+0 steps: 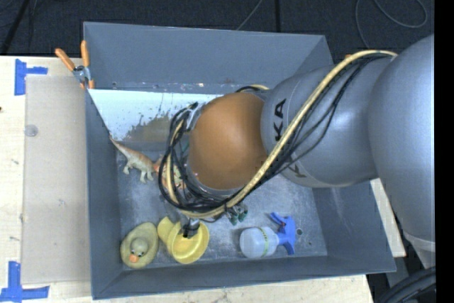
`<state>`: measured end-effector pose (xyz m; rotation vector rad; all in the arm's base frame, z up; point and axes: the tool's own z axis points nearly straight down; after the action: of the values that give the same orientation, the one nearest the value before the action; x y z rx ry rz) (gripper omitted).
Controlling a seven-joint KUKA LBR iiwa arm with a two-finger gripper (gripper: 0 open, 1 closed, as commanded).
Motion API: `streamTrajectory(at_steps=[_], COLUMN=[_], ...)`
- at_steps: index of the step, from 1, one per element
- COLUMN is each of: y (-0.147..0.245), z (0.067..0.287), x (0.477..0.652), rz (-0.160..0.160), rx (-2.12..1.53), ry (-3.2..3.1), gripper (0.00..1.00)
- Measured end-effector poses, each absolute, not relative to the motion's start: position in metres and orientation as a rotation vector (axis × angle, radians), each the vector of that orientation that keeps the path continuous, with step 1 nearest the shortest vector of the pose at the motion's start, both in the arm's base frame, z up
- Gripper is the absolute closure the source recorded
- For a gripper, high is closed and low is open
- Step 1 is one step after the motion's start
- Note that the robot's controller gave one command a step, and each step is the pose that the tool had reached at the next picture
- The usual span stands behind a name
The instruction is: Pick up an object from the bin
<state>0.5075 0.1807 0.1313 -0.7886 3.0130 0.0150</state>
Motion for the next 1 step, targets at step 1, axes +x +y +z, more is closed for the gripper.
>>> streamTrajectory(at_steps=[1], y=[0.1791], z=[0.1495], x=[0.4976], rz=[0.014], rx=[-0.781], ry=[3.037], gripper=[1.0])
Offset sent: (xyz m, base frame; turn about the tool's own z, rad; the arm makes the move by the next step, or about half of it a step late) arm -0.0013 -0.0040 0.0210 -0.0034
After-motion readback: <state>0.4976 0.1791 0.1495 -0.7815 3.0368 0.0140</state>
